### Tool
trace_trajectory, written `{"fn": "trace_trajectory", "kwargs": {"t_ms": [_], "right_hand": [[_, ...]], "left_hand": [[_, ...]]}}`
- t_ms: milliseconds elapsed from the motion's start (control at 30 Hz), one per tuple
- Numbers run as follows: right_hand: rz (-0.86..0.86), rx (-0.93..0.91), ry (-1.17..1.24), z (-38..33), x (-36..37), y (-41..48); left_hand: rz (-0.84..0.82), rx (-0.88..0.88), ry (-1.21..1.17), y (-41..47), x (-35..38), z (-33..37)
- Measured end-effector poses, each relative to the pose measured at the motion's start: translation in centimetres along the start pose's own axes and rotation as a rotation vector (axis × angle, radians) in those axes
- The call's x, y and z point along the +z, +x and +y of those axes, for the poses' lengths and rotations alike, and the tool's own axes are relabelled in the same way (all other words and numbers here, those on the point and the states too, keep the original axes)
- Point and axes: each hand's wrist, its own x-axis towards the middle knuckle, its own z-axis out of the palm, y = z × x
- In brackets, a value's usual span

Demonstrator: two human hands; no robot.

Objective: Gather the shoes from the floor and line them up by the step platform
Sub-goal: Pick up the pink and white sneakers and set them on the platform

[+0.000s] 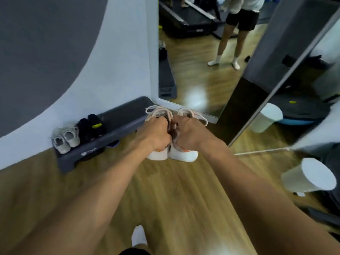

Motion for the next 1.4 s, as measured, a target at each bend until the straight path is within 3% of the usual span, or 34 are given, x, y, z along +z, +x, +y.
{"fn": "trace_trajectory", "kwargs": {"t_ms": [300,467,700,1033,1167,1400], "right_hand": [[-0.097,-0.117,-0.071,-10.7,4.9,16.6],[-0.115,-0.133,-0.077,-11.6,7.7,26.0],[-0.283,-0.274,-0.058,-10.6,12.8,40.9],[-0.320,-0.394,-0.053,-11.2,24.4,59.4],[-0.335,-0.396,-0.109,-10.6,31.2,66.0],[-0.325,-0.433,-0.160,-7.4,43.0,75.8]], "left_hand": [[0.042,-0.234,-0.013,7.6,-4.9,-16.1],[-0.007,-0.316,-0.009,14.9,-3.2,-21.9],[-0.036,-0.391,-0.016,26.4,1.1,-30.4],[-0.151,-0.514,-0.111,39.6,11.2,-44.9],[-0.041,-0.557,-0.161,43.7,16.5,-50.6],[0.001,-0.664,-0.268,50.5,26.6,-58.5]]}}
